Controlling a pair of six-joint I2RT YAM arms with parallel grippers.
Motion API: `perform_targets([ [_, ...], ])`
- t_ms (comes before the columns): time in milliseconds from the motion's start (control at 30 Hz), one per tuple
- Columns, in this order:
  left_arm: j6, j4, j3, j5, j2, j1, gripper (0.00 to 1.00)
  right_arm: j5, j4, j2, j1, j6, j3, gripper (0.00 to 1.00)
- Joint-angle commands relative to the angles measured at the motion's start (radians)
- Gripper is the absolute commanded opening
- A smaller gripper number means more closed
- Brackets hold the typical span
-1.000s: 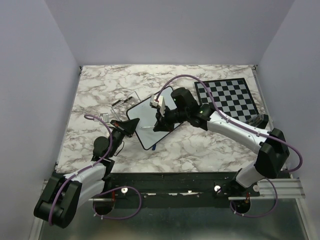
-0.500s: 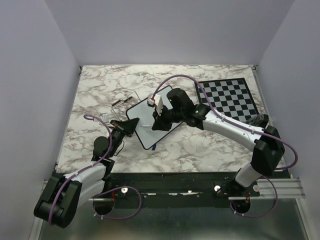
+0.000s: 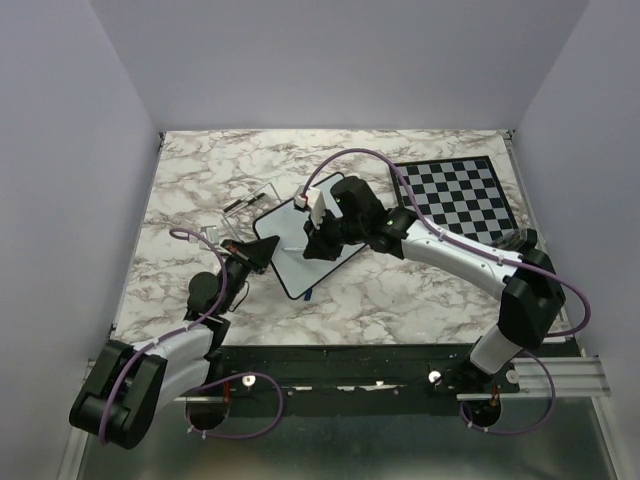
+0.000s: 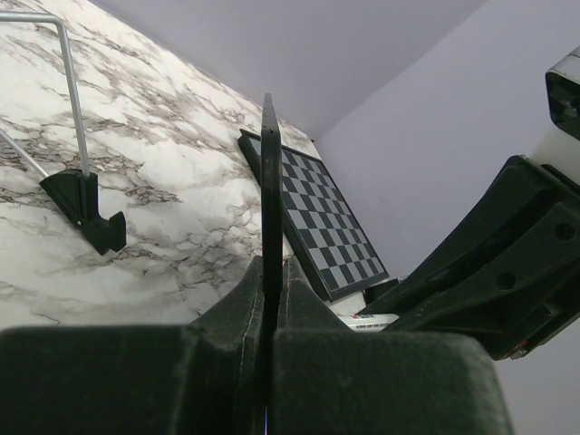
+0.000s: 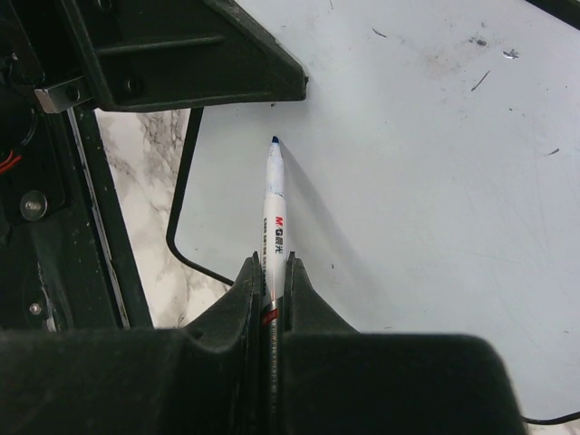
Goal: Write a sentence on the whiteboard
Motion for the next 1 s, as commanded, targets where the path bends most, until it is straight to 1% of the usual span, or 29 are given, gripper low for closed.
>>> perform_targets([
  [0,-0.03,0.193,-0.08,0.001,0.011,-0.01,0.0,0.004,0.018,0.019,0.008,0.016,0.036,0.0],
  [167,-0.03,0.227,-0.079,0.006,0.036,-0.014,0.0,-0.019,0.023,0.02,0.014,0.012,0.037,0.01],
  [467,-0.024,0.224,-0.08,-0.002,0.028,-0.019,0.0,-0.066,0.0,0.037,0.022,-0.014,0.042,0.0],
  [767,-0.01,0.178,-0.087,-0.019,-0.013,-0.017,0.0,0.048,0.008,0.016,0.024,0.023,0.033,0.01],
  [967,0.0,0.146,-0.087,-0.022,-0.044,-0.019,0.0,0.082,0.017,0.022,0.022,0.035,0.017,0.0],
])
